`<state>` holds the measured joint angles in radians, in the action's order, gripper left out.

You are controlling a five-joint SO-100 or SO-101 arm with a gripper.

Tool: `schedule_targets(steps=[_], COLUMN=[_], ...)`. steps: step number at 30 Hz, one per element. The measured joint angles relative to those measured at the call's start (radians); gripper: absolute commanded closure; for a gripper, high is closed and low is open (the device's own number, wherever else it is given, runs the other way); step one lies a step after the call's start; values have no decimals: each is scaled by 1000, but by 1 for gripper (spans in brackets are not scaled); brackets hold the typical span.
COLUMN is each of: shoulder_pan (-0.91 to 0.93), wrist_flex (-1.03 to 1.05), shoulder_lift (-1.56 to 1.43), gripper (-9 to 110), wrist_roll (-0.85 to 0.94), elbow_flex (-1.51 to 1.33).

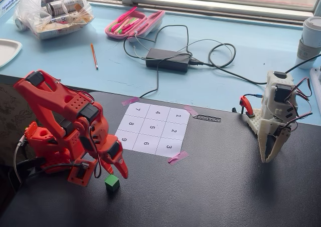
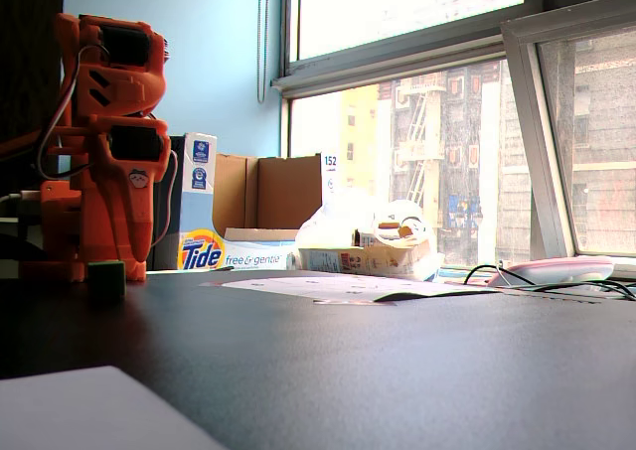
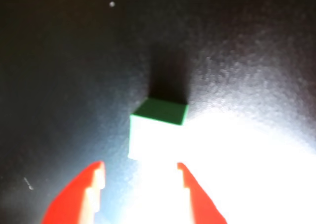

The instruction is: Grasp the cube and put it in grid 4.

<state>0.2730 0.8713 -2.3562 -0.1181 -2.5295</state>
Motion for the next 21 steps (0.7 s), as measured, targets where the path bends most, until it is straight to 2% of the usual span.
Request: schedule_targets(steps=[13, 21], shoulder_pan=[5, 49], wrist_flex=[23, 121], shoulder_lift=[77, 78], gripper=[78, 82], wrist_roll=[-6, -6], elbow_flex=[37, 71])
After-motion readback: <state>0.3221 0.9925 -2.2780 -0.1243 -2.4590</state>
